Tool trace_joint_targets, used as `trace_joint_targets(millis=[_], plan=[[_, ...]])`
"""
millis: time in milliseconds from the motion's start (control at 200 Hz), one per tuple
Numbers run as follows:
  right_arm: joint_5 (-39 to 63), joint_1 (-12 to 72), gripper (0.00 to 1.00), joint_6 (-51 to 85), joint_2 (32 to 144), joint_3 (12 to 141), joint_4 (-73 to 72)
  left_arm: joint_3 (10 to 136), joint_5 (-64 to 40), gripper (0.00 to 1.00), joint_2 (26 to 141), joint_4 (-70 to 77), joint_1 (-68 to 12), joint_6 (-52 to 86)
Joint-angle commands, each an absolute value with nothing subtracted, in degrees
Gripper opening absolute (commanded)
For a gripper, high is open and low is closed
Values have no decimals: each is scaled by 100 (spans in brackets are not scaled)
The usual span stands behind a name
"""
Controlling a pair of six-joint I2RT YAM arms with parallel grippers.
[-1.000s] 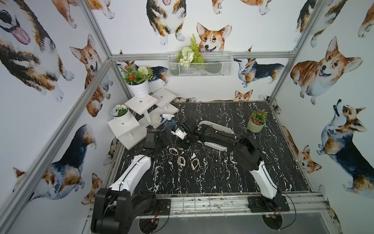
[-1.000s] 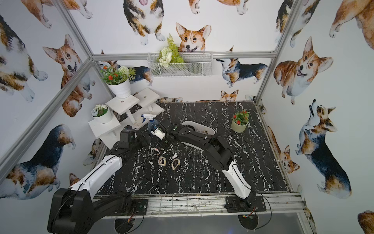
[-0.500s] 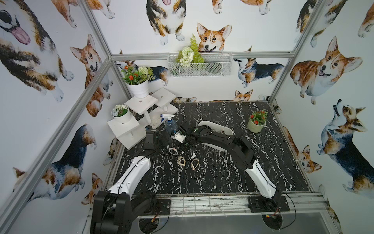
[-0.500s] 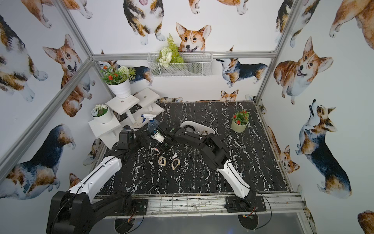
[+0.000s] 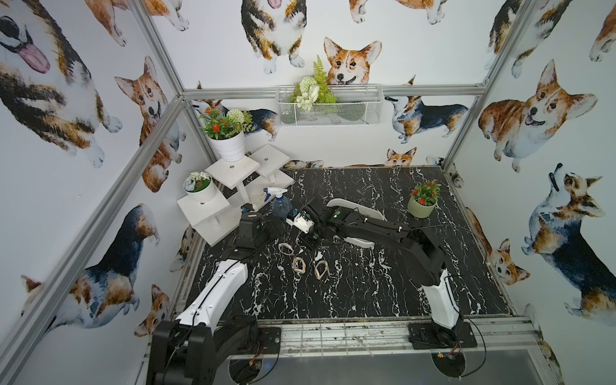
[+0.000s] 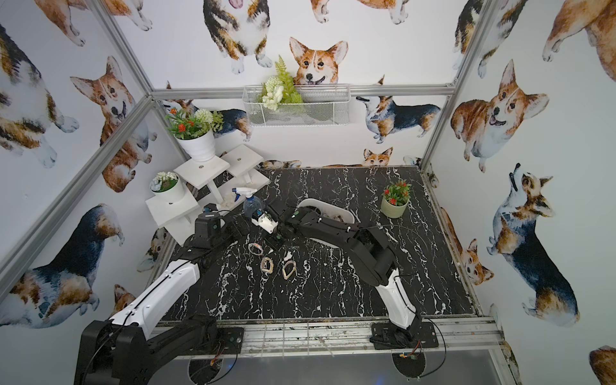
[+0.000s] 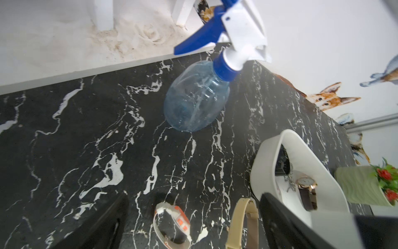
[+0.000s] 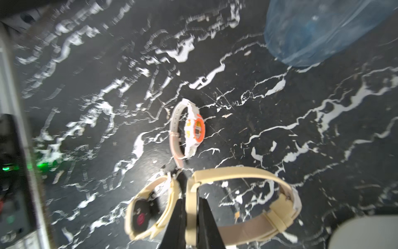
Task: Put the watch into the storage box
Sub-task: Pick up the watch at the center of the board, then place the watch in the storage box.
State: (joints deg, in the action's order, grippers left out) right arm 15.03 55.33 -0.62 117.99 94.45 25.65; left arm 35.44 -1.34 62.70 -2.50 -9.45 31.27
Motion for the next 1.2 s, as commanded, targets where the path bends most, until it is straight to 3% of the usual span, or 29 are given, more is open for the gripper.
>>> trace_joint_targets(millis=[0, 205, 396, 621, 1197], plan=[[1629, 5485, 0, 321, 11134, 8846, 1712, 3501, -525, 100, 6180, 238, -1068, 2874], [1288, 5036, 0, 867, 9948, 7759, 1168, 3368, -1062, 100, 6182, 789, -1241, 2719], [691, 4453, 0, 1383, 9556, 7330, 1430, 3631, -1304, 100, 6568, 784, -1720, 2424], [106, 4160, 0, 2035, 9746, 7155, 1622, 4024, -1152, 100, 7085, 580, -2282, 2179], [267, 4063, 0, 2444, 10783, 7417, 1591, 4052, -851, 100, 7232, 270, -2338, 2101]])
